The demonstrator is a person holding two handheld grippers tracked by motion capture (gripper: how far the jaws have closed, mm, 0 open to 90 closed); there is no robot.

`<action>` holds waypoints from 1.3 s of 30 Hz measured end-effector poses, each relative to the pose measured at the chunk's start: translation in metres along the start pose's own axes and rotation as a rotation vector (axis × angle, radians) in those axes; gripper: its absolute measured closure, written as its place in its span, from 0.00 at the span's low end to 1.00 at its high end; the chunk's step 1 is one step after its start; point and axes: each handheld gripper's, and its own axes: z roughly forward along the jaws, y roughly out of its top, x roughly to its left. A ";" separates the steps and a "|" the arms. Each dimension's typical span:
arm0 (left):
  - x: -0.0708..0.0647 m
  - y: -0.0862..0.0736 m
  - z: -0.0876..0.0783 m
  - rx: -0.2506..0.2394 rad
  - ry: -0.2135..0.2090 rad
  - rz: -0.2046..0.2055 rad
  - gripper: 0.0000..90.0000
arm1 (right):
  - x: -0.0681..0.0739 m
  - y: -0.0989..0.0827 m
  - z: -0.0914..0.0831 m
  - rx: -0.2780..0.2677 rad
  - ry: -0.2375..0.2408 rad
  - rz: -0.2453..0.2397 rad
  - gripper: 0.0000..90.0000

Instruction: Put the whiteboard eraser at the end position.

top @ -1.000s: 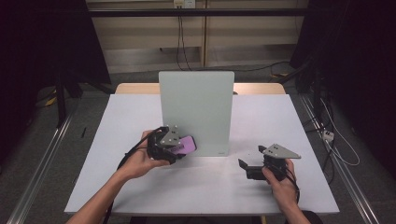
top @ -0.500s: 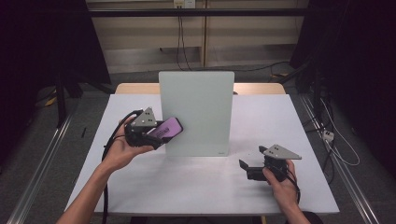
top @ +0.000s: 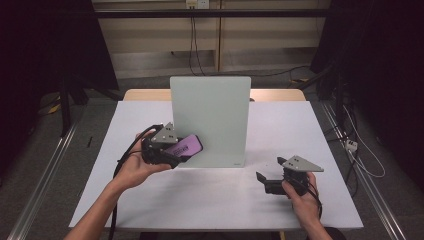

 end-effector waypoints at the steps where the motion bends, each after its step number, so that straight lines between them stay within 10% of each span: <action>1: 0.000 0.001 0.000 0.001 -0.005 -0.004 0.45 | 0.000 0.000 0.000 -0.001 0.000 0.003 0.06; 39: -0.041 0.016 0.047 0.113 -0.209 -0.023 0.45 | -0.004 0.000 0.001 -0.007 0.013 0.011 0.06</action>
